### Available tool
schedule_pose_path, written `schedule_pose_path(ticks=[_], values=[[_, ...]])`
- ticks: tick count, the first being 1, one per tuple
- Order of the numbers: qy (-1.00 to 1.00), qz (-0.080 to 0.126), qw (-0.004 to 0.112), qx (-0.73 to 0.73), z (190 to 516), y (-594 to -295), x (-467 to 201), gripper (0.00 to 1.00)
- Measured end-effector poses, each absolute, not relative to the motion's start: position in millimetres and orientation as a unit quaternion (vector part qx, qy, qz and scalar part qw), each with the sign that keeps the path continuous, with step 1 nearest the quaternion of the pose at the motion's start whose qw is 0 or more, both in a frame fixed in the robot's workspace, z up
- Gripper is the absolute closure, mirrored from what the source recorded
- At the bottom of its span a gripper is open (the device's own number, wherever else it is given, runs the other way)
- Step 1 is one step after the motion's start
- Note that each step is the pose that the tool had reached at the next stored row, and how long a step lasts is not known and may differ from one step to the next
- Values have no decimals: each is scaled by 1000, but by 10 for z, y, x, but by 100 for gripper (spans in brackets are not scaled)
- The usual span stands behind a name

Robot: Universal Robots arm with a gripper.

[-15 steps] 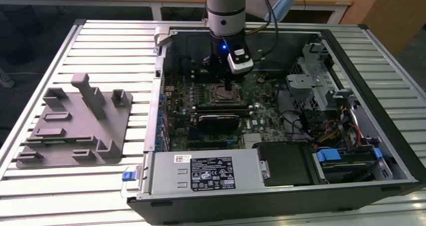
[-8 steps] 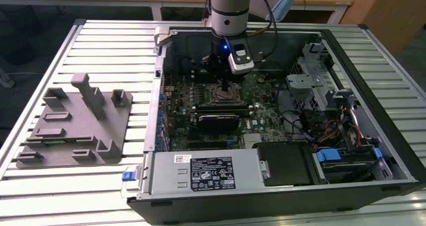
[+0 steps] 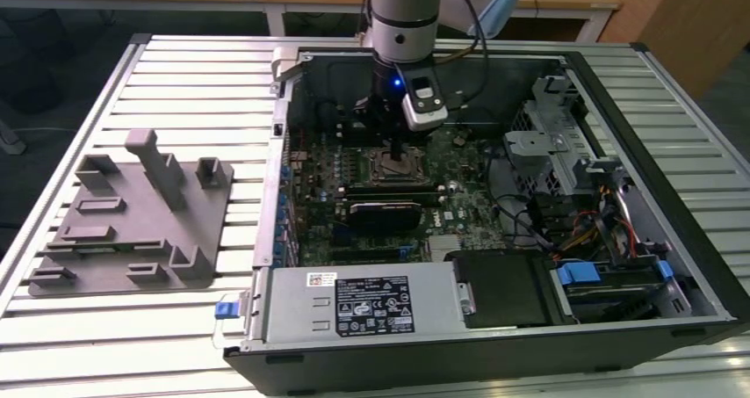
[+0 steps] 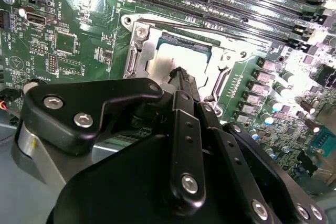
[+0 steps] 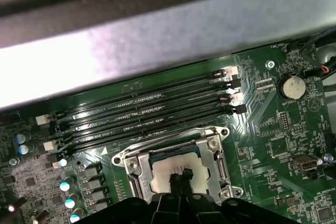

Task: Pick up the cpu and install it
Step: 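Install the first cpu locking lever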

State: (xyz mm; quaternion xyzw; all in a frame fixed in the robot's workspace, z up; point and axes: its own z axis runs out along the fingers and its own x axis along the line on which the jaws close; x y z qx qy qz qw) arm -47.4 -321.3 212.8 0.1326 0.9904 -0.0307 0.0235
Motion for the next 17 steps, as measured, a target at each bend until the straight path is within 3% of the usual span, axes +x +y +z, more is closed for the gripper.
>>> schedule_pose_path(ticks=[17], values=[[991, -31, 24, 129, 2333, -3215, -474, 89]])
